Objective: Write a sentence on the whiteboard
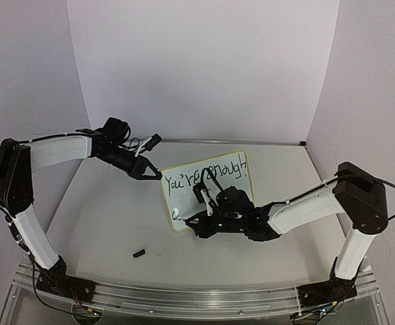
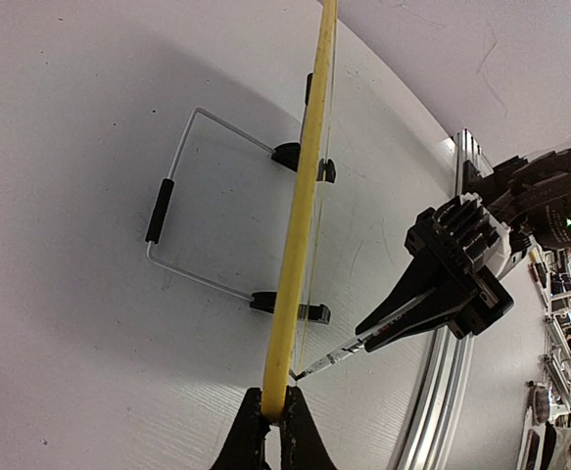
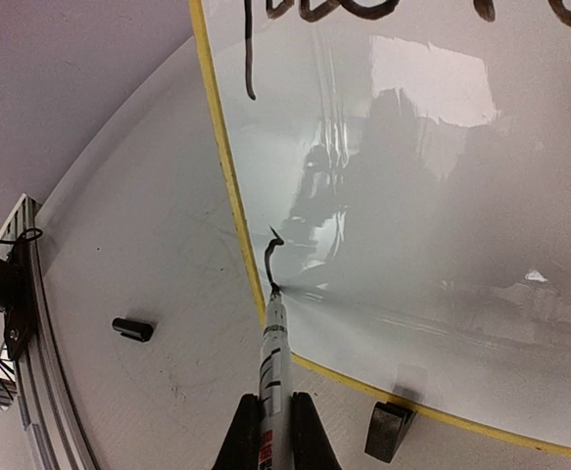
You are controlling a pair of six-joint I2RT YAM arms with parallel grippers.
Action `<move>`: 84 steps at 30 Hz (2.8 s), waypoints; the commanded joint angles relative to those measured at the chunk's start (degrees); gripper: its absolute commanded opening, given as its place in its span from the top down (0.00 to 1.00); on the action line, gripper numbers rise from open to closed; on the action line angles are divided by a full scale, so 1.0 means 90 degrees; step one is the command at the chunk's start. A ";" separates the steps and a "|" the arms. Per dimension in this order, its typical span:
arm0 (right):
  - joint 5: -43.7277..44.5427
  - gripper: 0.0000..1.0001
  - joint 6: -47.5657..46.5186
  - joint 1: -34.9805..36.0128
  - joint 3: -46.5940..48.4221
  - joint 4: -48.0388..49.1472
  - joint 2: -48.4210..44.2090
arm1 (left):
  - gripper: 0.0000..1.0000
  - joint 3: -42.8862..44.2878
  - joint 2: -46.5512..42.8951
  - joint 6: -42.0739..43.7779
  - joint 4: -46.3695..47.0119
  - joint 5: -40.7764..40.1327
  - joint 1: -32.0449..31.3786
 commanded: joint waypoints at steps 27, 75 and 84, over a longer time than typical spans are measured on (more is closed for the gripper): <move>0.0582 1.00 -0.0012 -0.0026 0.0091 0.0116 -0.0259 | 1.00 0.0082 -0.0174 0.0350 -0.0178 -0.0428 -0.0146; 0.0367 1.00 0.0230 -0.0025 -0.0215 -0.0143 -0.0243 | 1.00 0.0087 -0.0140 0.0348 -0.0176 -0.0418 -0.0161; 0.0496 1.00 0.0201 -0.0024 -0.0210 -0.0176 -0.0373 | 1.00 0.0090 -0.0150 0.0349 -0.0179 -0.0420 -0.0162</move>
